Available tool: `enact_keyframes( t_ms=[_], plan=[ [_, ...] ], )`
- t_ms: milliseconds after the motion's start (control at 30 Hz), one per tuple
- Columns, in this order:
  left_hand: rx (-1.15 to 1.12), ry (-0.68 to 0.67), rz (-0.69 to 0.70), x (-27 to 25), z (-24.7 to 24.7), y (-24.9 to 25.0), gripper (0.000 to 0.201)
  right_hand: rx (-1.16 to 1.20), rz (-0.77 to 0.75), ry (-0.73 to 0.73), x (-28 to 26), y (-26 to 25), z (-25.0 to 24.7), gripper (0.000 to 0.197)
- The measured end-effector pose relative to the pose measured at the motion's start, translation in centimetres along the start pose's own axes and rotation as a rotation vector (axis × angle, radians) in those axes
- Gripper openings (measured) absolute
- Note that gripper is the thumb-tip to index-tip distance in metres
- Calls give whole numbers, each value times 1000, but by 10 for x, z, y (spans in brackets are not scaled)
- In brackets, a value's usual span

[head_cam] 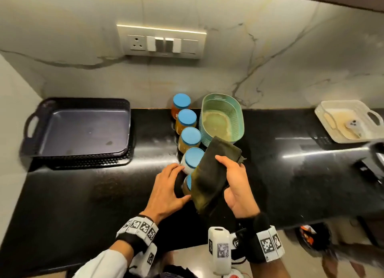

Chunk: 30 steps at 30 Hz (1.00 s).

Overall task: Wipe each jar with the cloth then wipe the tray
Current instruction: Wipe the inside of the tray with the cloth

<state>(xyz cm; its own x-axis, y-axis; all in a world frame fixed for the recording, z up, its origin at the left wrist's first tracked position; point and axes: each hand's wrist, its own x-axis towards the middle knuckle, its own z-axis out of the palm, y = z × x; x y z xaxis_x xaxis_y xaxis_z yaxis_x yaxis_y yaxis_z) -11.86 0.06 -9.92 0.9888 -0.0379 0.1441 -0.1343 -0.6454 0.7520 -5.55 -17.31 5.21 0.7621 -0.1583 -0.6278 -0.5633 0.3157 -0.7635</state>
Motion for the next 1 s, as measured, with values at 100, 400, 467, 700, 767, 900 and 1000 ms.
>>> enact_keyframes(
  t_ms=[100,400,467,700,767,900,1000],
  plan=[
    [18,229,-101,-3,-32,-26,55,-35,38,-100,-2,3,30,29],
    [505,241,-427,-7,-137,-126,82,-242,187,-264,-1,65,130,22],
    [563,114,-514,-13,-150,-141,90,-252,197,-278,-5,78,146,25],
    [655,-88,-545,-45,-154,-132,93,-274,156,-164,-15,100,177,46],
    [653,-96,-516,-57,-147,-117,87,-265,139,-148,-18,102,179,42],
    [481,43,-374,-97,-133,-105,61,-295,66,-140,-32,99,183,20],
    [325,296,-329,-119,-138,-109,49,-365,-60,-151,-46,97,184,12]
  ],
)
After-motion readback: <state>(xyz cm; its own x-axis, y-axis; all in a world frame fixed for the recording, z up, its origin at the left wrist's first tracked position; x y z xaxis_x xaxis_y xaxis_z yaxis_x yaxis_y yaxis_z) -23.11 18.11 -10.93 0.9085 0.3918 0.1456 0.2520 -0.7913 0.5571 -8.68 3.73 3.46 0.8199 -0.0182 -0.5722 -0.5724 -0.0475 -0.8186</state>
